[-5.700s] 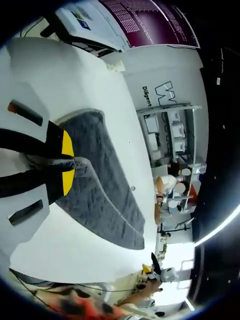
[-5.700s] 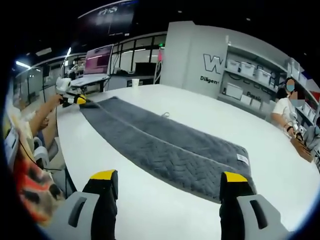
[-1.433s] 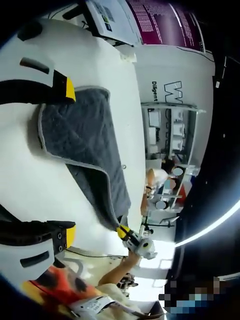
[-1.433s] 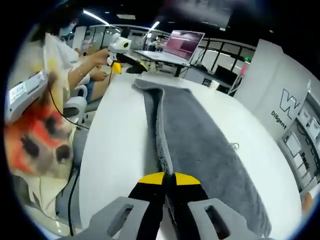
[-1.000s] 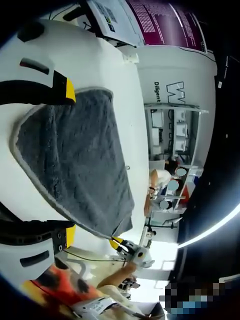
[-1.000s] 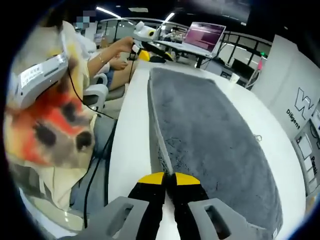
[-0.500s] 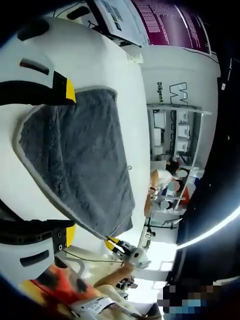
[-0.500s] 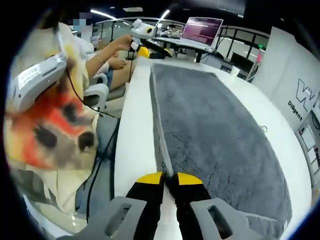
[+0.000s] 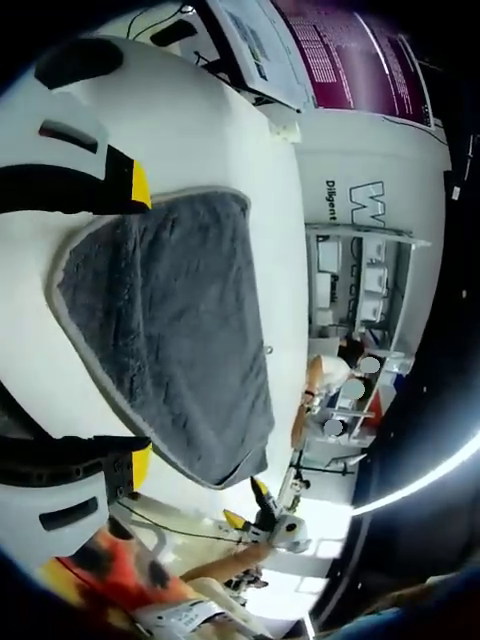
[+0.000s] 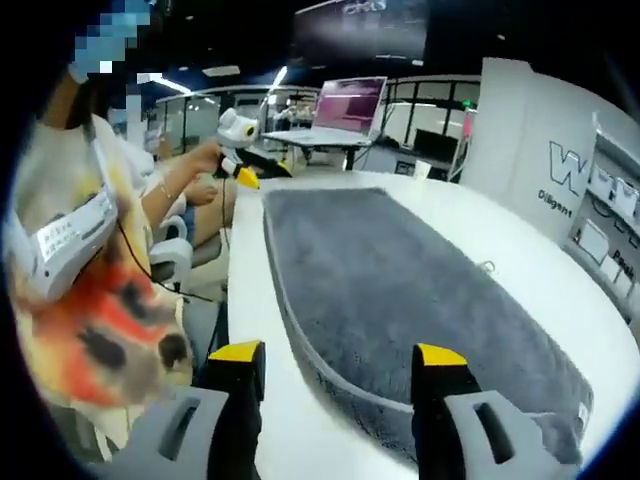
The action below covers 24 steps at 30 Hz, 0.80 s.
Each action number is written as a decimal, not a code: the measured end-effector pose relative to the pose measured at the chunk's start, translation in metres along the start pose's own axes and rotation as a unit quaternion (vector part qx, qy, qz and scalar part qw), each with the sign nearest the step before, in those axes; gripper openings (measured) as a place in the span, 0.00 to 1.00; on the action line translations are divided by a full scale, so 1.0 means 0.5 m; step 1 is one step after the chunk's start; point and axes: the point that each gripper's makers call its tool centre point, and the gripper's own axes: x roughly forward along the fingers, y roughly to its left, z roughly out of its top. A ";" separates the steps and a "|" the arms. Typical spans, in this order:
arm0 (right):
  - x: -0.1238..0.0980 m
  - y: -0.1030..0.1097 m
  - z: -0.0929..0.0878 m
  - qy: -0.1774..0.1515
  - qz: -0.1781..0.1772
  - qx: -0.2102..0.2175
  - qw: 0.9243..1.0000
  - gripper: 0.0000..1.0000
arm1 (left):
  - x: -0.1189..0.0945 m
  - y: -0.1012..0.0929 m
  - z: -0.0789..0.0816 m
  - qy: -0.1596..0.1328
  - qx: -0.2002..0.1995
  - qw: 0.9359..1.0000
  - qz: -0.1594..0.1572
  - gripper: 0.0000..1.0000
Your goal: Open the folded towel by lifting each exposed corner and separating the folded layers until the towel lies flat within the target outline without major curled edges
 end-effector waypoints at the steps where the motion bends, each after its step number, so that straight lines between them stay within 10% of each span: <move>1: -0.002 -0.006 0.003 -0.006 -0.010 0.008 1.000 0.66 | -0.001 -0.002 -0.001 0.002 0.001 1.000 0.000 0.89; 7: -0.011 -0.028 -0.002 -0.024 -0.036 0.043 0.998 1.00 | -0.009 -0.010 -0.023 0.034 0.003 0.999 0.000 0.89; 24: -0.026 -0.043 -0.035 -0.012 -0.066 0.060 0.996 0.99 | -0.035 0.004 -0.074 0.075 -0.006 0.996 0.045 0.86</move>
